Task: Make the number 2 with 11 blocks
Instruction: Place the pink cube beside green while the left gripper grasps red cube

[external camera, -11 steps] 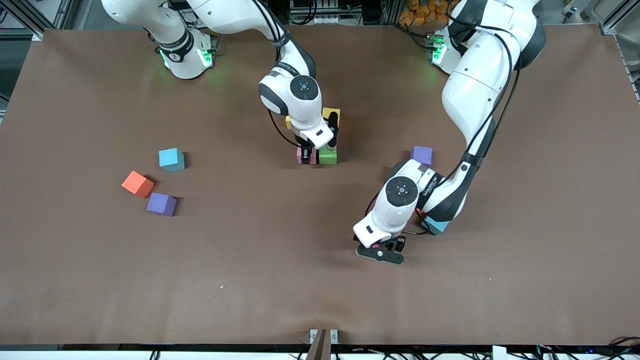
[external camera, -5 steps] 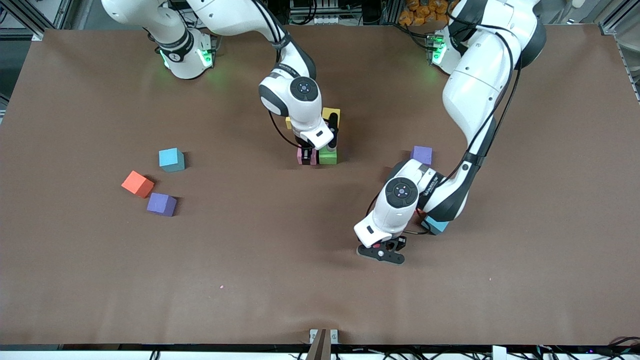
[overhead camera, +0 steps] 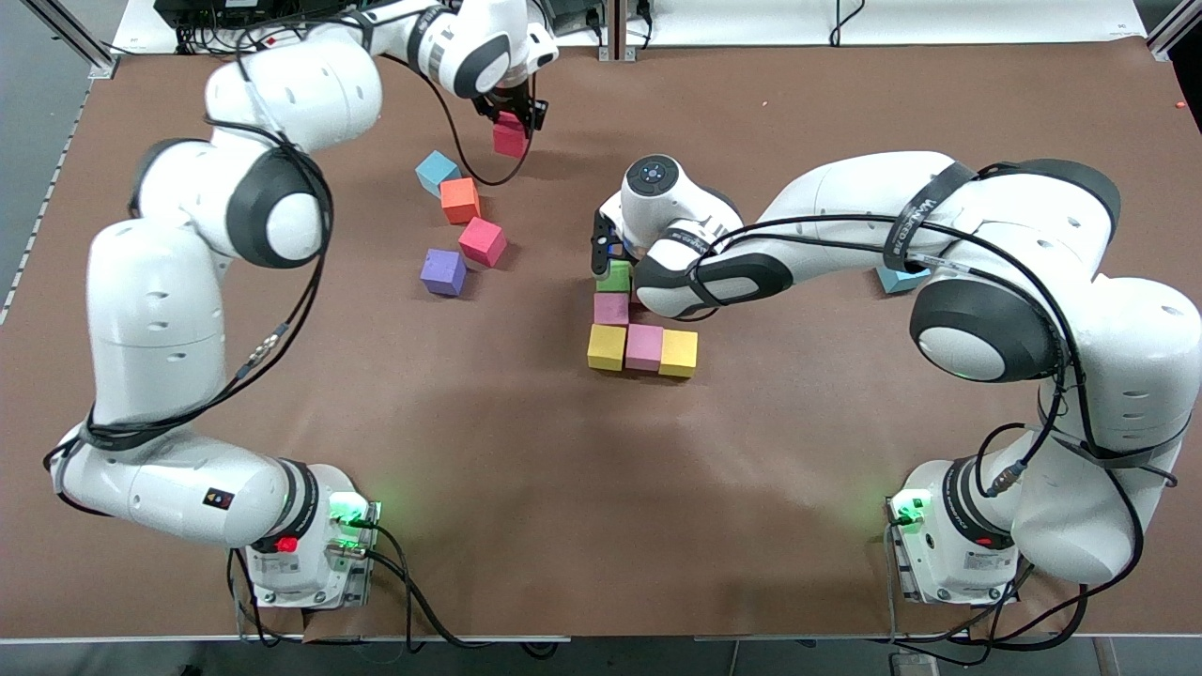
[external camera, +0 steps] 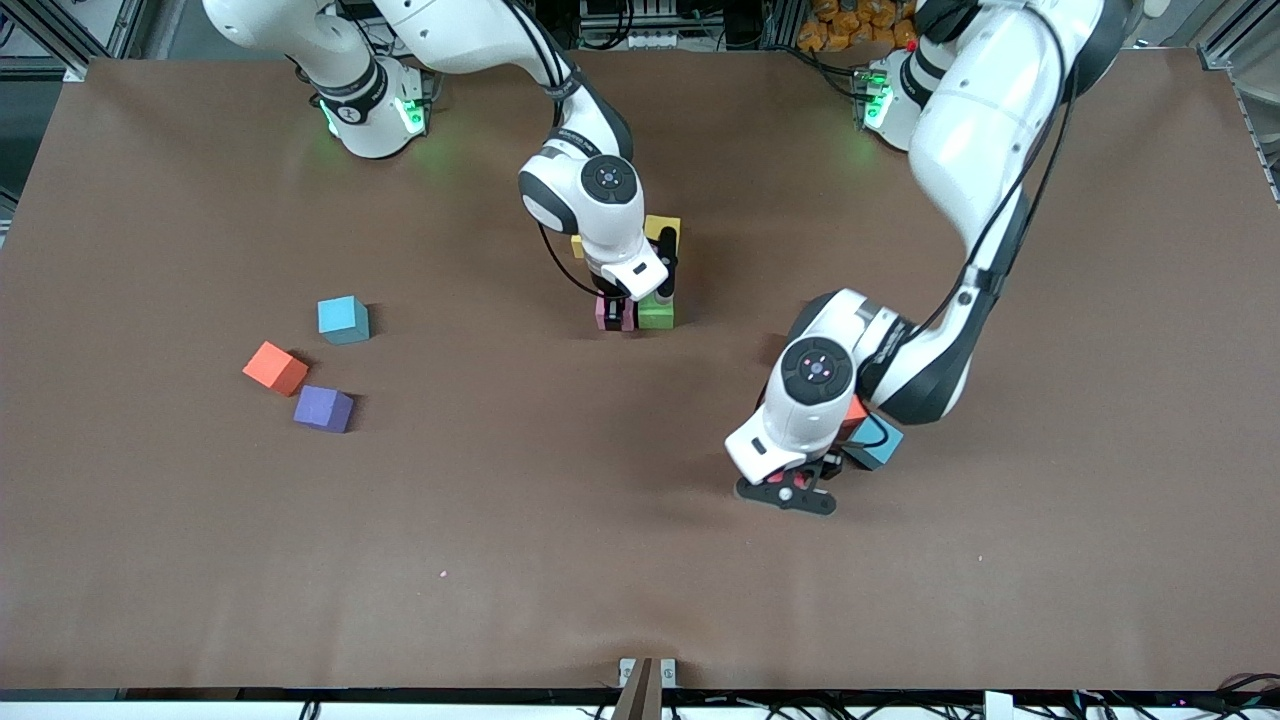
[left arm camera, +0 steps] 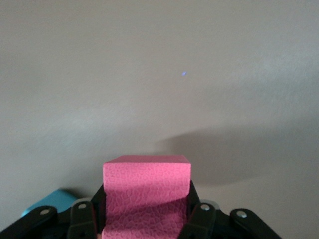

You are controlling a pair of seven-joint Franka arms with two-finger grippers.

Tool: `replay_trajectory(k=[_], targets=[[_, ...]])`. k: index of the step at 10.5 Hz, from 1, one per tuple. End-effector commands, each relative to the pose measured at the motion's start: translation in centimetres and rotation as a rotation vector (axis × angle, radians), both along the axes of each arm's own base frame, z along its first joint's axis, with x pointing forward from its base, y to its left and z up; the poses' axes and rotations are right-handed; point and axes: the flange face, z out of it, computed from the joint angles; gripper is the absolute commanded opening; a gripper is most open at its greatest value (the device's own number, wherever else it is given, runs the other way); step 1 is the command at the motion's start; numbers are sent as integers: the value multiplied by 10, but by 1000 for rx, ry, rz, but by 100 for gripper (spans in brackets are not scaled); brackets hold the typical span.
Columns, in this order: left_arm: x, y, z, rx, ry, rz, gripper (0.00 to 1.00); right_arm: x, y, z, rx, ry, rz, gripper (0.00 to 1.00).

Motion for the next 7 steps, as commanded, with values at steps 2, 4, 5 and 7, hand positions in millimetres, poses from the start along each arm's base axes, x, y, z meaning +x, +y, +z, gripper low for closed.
replay_trajectory(k=[2,4,5,7], targets=[[-46,22,29,13,44,30,35,4,3,-2,-3,-1,1,100],[-59,28,39,21,37,98,35,5,3,8,1,-5,2,100],[-64,29,45,10,37,147,35,7,1,18,-5,-1,-3,100],[-76,31,55,-25,51,275,35,8,-3,44,-24,12,-9,100]])
